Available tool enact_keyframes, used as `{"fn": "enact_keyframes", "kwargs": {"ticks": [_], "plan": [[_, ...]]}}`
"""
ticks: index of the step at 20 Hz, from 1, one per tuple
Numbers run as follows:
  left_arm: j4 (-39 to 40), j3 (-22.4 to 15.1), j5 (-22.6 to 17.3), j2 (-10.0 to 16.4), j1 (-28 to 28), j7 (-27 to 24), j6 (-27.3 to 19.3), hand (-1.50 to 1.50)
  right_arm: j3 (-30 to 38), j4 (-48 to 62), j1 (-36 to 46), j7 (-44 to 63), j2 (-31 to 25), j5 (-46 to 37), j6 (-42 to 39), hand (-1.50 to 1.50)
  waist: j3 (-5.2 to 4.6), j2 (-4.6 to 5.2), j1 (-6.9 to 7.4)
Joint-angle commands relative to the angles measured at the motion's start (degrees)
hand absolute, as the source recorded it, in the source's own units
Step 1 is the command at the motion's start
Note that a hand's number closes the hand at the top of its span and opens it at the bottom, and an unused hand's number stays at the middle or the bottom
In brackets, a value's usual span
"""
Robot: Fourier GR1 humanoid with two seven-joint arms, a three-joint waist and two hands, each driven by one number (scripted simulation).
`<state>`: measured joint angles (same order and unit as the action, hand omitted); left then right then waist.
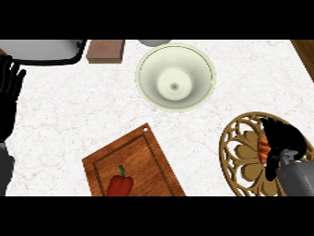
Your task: Pick the croissant from the placemat and place it in the bowl
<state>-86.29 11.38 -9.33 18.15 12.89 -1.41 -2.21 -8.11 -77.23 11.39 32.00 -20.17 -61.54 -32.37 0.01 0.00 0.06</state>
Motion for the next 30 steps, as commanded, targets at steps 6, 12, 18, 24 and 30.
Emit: {"fn": "enact_keyframes", "kwargs": {"ticks": [6,12,18,24,30], "plan": [[1.03,1.37,-0.48,0.90,2.62,2.28,1.87,0.00,-0.75,3.98,-0.91,-9.24,-1.07,-4.16,10.39,1.50,0.01,0.01,-0.07],[0.80,2.68,-0.15,0.58,-0.31,0.17,2.86,0.00,-0.11,6.63,-0.20,-13.81,-2.61,-6.43,11.81,1.50,0.00,0.00,0.07],[0.68,2.45,0.77,0.56,2.00,1.03,0.97,0.00,15.31,15.08,2.31,-36.30,-17.70,6.15,16.43,1.50,0.16,0.26,-0.30],[-0.72,-0.19,2.51,-2.51,-0.40,0.05,0.06,0.00,19.99,36.01,7.96,-50.44,-21.10,6.12,27.37,1.50,0.14,0.34,1.10],[-0.65,1.89,1.23,-0.03,1.47,1.55,1.33,0.00,24.47,31.73,11.08,-48.13,-23.25,8.09,31.09,1.50,0.03,0.01,0.39]]}}
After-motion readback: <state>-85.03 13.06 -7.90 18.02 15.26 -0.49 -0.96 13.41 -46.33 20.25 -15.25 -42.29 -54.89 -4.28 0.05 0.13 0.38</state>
